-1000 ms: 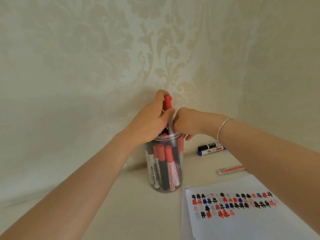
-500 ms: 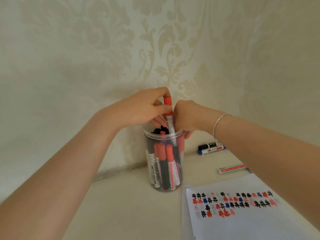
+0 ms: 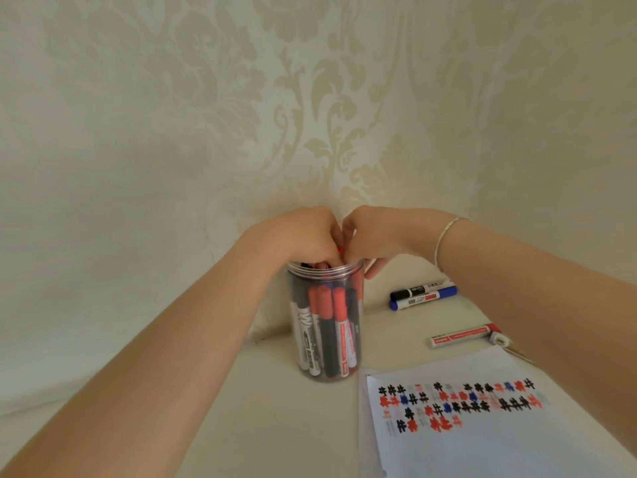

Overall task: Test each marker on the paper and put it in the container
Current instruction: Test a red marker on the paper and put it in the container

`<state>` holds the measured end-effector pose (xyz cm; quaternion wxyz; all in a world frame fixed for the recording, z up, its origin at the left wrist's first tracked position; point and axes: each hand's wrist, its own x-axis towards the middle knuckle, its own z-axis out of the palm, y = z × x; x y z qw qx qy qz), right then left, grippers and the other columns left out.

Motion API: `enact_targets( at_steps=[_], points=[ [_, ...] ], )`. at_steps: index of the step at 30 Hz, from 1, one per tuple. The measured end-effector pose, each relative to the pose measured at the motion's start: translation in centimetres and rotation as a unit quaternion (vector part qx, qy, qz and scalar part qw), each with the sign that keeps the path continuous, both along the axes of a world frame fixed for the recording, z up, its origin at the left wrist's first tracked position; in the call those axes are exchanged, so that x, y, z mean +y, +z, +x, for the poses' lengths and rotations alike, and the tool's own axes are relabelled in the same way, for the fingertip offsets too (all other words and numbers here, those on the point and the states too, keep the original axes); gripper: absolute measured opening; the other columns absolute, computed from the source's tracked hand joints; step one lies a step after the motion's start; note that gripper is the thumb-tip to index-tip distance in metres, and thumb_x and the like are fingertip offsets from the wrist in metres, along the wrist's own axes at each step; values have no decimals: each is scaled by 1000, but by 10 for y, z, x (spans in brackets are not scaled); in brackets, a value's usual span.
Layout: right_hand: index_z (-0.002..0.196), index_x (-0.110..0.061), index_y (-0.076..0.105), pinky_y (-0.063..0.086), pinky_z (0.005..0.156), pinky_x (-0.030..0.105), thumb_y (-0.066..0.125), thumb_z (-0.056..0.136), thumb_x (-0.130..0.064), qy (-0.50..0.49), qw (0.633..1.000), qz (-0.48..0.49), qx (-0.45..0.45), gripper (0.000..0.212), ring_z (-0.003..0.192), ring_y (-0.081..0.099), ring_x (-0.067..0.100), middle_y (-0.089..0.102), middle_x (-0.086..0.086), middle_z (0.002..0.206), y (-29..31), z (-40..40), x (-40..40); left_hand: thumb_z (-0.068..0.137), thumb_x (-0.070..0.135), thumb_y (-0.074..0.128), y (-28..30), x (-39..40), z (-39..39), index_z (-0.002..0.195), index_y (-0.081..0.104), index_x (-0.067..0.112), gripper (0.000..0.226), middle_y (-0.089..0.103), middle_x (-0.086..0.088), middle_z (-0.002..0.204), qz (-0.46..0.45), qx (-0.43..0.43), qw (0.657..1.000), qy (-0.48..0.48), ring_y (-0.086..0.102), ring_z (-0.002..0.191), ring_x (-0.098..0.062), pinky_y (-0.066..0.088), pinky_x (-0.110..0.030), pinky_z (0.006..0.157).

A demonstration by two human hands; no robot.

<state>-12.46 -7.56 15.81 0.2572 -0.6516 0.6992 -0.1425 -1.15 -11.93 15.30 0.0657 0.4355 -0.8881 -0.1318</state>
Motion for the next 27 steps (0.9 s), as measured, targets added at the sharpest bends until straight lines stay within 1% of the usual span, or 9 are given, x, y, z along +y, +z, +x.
enact_targets(
  at_steps=[4, 7, 10, 12, 15, 19, 21, 24, 27],
  points=[
    [116, 10, 56, 58, 78, 43, 54, 84, 8, -12, 999, 16, 49, 32, 98, 66, 31, 62, 22, 111, 10, 5, 1, 80, 21, 66, 3, 0, -8, 71, 65, 17, 10, 64, 0, 68, -6, -35, 999, -10, 59, 65, -17, 45, -24, 57],
    [132, -1, 46, 57, 82, 47, 53, 92, -9, -4, 987, 74, 142, 41, 107, 61, 29, 49, 14, 127, 17, 5, 6, 85, 26, 61, 0, 1, -9, 84, 69, 10, 18, 69, -7, 85, -16, -50, 999, -13, 63, 82, -25, 51, -34, 77],
    [139, -7, 40, 53, 87, 52, 55, 92, -16, -1, 975, 139, 173, 50, 110, 59, 33, 42, 17, 137, 21, 8, 10, 91, 36, 56, -5, 6, -3, 97, 70, 17, 24, 70, -5, 104, -16, -50, 998, -22, 63, 94, -24, 50, -34, 87],
    [140, -7, 38, 51, 89, 54, 54, 90, -15, 2, 965, 174, 198, 53, 110, 59, 36, 40, 18, 138, 23, 13, 9, 91, 41, 55, -4, 11, 3, 103, 68, 24, 25, 69, -1, 110, -9, -47, 998, -37, 62, 98, -22, 49, -32, 89],
    [135, -3, 45, 50, 90, 54, 51, 86, -9, 2, 957, 212, 199, 50, 108, 61, 35, 40, 18, 139, 25, 18, 3, 91, 40, 56, 3, 18, 9, 110, 65, 27, 25, 67, 3, 113, -1, -37, 997, -64, 61, 102, -19, 49, -33, 92],
    [137, -2, 42, 41, 101, 56, 46, 82, 0, -7, 960, 229, 163, 55, 124, 52, 34, 47, 16, 141, 24, 22, -1, 88, 27, 63, 12, 18, 15, 115, 64, 21, 28, 68, 2, 110, -9, -32, 997, -75, 63, 99, -19, 50, -32, 89],
    [142, -3, 37, 31, 108, 58, 44, 88, 7, -32, 972, 207, 109, 55, 134, 41, 28, 37, 14, 149, 21, 21, 1, 84, 19, 63, 11, 13, 16, 113, 63, 19, 29, 69, -1, 105, -9, -53, 996, -75, 64, 96, -21, 51, -36, 88],
    [147, -6, 27, 23, 110, 61, 47, 88, 11, -60, 984, 166, 11, 64, 139, 33, 24, 30, 11, 153, 15, 15, 6, 78, 33, 68, 8, 5, 14, 108, 64, 22, 32, 70, 4, 100, -3, -75, 996, -57, 65, 92, -18, 53, -40, 88],
    [145, -6, 29, 21, 111, 61, 50, 86, 12, -76, 986, 130, -72, 65, 139, 31, 25, 31, 10, 152, 9, 9, 12, 62, 50, 79, 7, 3, 5, 100, 69, 28, 45, 71, 9, 96, 8, -91, 995, -46, 67, 90, -15, 53, -39, 88]
  ],
)
